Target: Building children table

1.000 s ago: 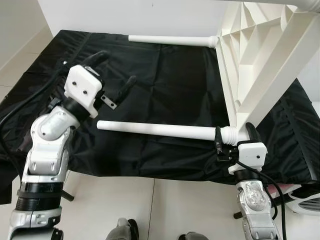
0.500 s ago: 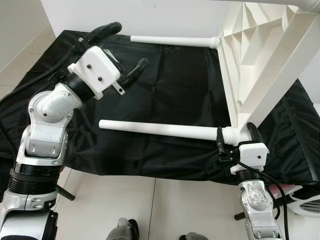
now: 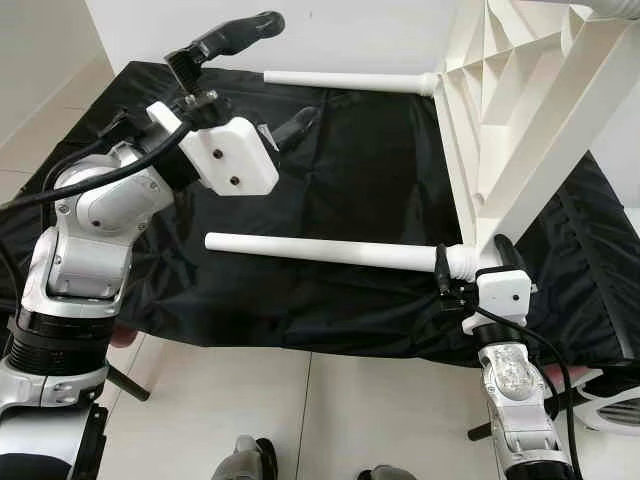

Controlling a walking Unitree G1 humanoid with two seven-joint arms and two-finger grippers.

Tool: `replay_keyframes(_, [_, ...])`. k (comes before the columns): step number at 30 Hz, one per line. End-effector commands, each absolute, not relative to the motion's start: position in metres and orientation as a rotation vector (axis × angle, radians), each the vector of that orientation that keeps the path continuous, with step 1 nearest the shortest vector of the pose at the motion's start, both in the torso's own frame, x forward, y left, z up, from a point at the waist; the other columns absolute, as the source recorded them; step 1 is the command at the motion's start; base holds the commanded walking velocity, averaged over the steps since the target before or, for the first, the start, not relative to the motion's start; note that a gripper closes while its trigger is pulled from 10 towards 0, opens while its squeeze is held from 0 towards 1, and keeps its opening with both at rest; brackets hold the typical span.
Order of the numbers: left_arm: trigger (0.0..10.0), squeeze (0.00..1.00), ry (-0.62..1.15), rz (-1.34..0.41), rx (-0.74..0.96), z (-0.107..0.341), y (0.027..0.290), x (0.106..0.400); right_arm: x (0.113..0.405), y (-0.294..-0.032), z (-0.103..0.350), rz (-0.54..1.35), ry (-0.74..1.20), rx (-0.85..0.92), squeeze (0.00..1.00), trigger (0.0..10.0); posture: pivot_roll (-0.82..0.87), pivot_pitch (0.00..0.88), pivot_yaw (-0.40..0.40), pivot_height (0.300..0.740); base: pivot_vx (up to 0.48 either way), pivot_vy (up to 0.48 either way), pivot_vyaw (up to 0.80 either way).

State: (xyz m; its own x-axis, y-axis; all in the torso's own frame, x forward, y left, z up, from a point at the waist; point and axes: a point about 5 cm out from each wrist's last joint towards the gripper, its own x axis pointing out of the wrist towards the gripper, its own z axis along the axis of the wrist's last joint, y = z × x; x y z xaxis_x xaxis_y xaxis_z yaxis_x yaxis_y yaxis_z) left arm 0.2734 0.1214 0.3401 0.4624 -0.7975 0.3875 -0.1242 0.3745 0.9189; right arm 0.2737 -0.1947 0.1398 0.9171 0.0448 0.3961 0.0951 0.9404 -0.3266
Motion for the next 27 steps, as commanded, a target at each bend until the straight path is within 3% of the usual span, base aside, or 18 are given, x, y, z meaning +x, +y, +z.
replay_keyframes(1, [10.0, 0.0, -1.185, -0.397, 1.097, 0.359, 0.125, 0.263, 0.281, -0.198, 0.148, -0.022, -0.443, -0.359, 0.0, 10.0, 0.01, 0.067, -0.031, 0.74, 0.0, 0.0, 0.0])
replay_keyframes(14, [10.0, 0.0, -1.283, -0.385, 1.152, 0.374, 0.125, 0.259, 0.276, -0.197, 0.142, -0.022, -0.449, -0.345, 0.0, 10.0, 0.0, 0.067, -0.028, 0.74, 0.0, 0.0, 0.0])
replay_keyframes(23, [10.0, 0.0, -1.33, -0.448, 1.144, 0.383, 0.116, 0.27, 0.232, -0.193, 0.131, -0.071, -0.438, -0.306, 0.0, 10.0, -0.04, 0.081, 0.027, 0.74, 0.0, 0.0, 0.0])
replay_keyframes(27, [10.0, 0.0, -1.346, -0.469, 1.151, 0.385, 0.11, 0.274, 0.229, -0.192, 0.132, -0.083, -0.449, -0.294, 0.0, 10.0, -0.06, 0.085, 0.043, 0.74, 0.0, 0.0, 0.0])
